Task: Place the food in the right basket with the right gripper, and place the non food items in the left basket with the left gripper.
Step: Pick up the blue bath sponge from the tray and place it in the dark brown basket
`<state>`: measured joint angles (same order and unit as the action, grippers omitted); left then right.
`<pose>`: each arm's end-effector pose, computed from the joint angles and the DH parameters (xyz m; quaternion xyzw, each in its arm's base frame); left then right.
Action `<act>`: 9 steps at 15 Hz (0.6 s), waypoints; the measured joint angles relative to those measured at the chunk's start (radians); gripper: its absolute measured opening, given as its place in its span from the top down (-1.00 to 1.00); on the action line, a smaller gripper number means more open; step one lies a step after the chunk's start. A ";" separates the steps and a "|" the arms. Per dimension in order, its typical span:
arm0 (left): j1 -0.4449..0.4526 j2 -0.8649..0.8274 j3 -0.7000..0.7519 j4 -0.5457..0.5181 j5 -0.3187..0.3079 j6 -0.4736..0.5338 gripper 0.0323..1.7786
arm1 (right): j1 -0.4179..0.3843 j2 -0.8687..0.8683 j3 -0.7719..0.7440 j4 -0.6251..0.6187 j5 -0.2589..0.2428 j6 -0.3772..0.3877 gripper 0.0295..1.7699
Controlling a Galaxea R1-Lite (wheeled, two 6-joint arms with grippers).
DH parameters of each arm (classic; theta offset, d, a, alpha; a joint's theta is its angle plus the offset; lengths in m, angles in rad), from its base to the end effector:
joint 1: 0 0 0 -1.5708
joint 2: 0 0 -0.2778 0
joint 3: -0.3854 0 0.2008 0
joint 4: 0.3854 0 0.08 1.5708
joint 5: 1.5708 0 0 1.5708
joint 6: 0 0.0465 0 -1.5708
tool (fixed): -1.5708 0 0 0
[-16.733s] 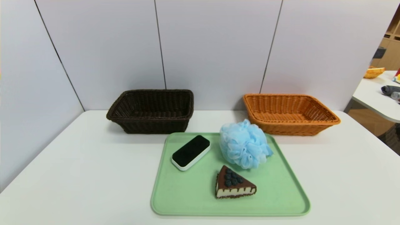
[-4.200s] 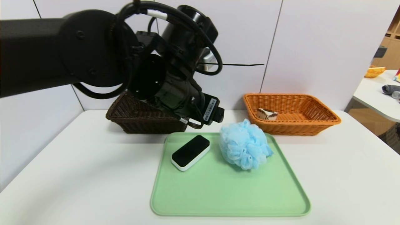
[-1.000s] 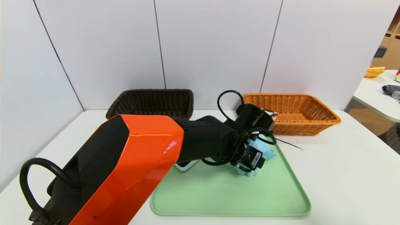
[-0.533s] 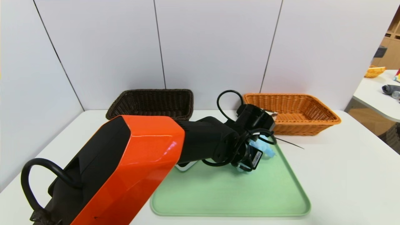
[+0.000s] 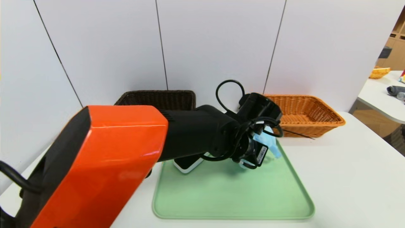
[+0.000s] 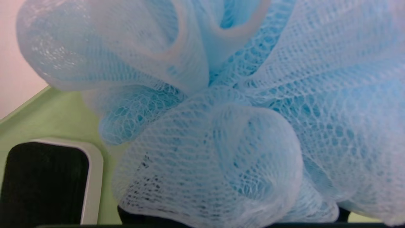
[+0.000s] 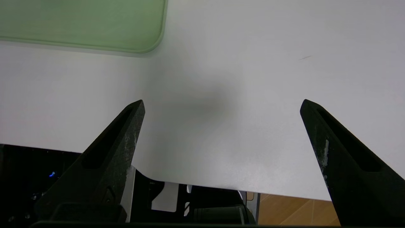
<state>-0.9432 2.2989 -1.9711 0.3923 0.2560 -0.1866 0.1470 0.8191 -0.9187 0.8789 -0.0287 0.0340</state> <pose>0.2910 -0.3810 0.1365 0.1159 0.3190 -0.2868 0.8959 0.0773 0.0101 0.2077 -0.0176 0.3793 0.0482 0.9239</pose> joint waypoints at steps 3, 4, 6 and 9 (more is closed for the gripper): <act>-0.014 -0.100 0.000 0.117 0.014 -0.049 0.20 | 0.000 -0.001 0.013 -0.003 0.002 -0.001 -0.91; -0.018 -0.139 0.000 0.133 0.031 -0.071 0.20 | 0.000 -0.001 0.018 -0.020 0.003 -0.002 -0.91; -0.014 -0.216 0.000 0.153 0.058 -0.090 0.20 | 0.004 0.000 0.024 -0.084 0.003 -0.009 -0.91; 0.057 -0.327 0.000 0.210 0.069 -0.095 0.22 | 0.039 0.037 0.008 -0.156 0.000 -0.021 -0.91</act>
<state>-0.8866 1.9719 -1.9711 0.6023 0.3247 -0.2817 0.1860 0.8557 -0.9106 0.7226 -0.0291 0.0128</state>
